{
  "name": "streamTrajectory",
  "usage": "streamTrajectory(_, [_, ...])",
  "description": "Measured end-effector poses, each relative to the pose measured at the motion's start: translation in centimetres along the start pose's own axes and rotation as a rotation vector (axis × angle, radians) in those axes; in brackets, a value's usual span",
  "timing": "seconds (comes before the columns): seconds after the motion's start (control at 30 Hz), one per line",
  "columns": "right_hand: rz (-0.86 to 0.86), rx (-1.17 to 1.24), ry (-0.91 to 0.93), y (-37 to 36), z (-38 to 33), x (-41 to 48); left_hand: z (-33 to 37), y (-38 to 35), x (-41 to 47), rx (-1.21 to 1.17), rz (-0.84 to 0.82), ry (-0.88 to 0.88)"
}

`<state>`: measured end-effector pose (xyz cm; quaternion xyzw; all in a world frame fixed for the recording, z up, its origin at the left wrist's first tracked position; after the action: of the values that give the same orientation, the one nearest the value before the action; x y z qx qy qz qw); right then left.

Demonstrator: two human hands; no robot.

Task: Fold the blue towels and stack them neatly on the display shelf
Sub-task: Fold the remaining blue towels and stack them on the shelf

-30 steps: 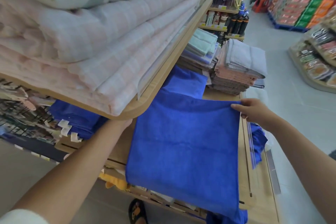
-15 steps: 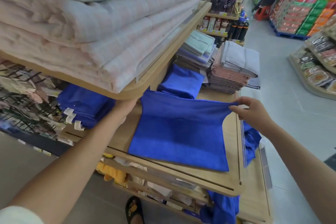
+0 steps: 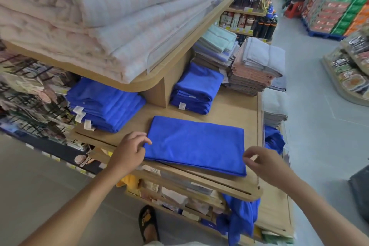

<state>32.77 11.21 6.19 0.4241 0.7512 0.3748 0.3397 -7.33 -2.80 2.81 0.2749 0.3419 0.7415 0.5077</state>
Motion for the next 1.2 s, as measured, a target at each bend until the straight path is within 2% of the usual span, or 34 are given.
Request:
streamTrajectory(0.1, [0.031, -0.095, -0.13, -0.4, 0.0, 2.4, 3.2, -1.7, 1.0, 0.094, 0.021, -0.155])
streamTrajectory(0.17, [-0.034, -0.179, -0.251, -1.6, 0.2, 3.9, 5.5, -3.6, 2.1, 0.17, -0.02, -0.246])
streamTrajectory(0.23, [-0.021, -0.162, -0.321, -2.5, 0.3, 4.9, 7.6, -5.6, 3.4, 0.233, -0.09, -0.291])
streamTrajectory(0.33, [0.048, -0.055, -0.363, -3.3, 0.7, 6.1, 9.4, -7.8, 5.9, 0.36, -0.196, -0.305])
streamTrajectory(0.47, [0.021, 0.128, -0.474, -3.8, 2.0, 6.5, 8.3, -9.7, 7.8, 0.446, -0.308, -0.242])
streamTrajectory(0.6, [-0.016, 0.208, -0.49, -3.8, 2.3, 6.5, 6.9, -11.4, 7.8, 0.53, -0.288, -0.238])
streamTrajectory(0.67, [0.03, 0.363, -0.49, -3.5, 2.1, 6.4, 6.7, -11.7, 8.0, 0.525, -0.264, -0.242])
streamTrajectory(0.73, [0.038, 0.65, -0.551, -3.6, 2.1, 5.8, 6.7, -11.8, 8.1, 0.537, -0.251, -0.25])
streamTrajectory(0.8, [-0.036, 0.935, -0.655, -4.4, 2.1, 4.8, 6.9, -12.0, 8.1, 0.549, -0.252, -0.26])
streamTrajectory(0.87, [-0.094, 1.071, -0.711, -4.3, 1.9, 4.1, 7.3, -12.4, 8.1, 0.553, -0.27, -0.264])
streamTrajectory(1.0, [-0.124, 1.145, -0.675, -2.4, 0.5, 4.0, 8.8, -13.4, 8.5, 0.554, -0.292, -0.248])
streamTrajectory(1.1, [-0.04, 1.13, -0.591, 0.6, -0.7, 4.3, 11.0, -15.1, 8.7, 0.565, -0.299, -0.255])
streamTrajectory(1.2, [0.03, 1.147, -0.432, 3.2, -2.9, 5.1, 13.6, -17.1, 8.4, 0.528, -0.334, -0.296])
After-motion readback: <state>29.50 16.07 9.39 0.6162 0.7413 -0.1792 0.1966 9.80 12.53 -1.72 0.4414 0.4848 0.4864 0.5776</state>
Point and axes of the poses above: each hand's wrist, its own x-axis towards the middle knuckle, its own y-axis out of the back of the hand, z = x × y, the point moved 8 cm from there along x, towards the middle knuckle, and after that the axes turned 1 degree about -y, right-handed, at the moved point
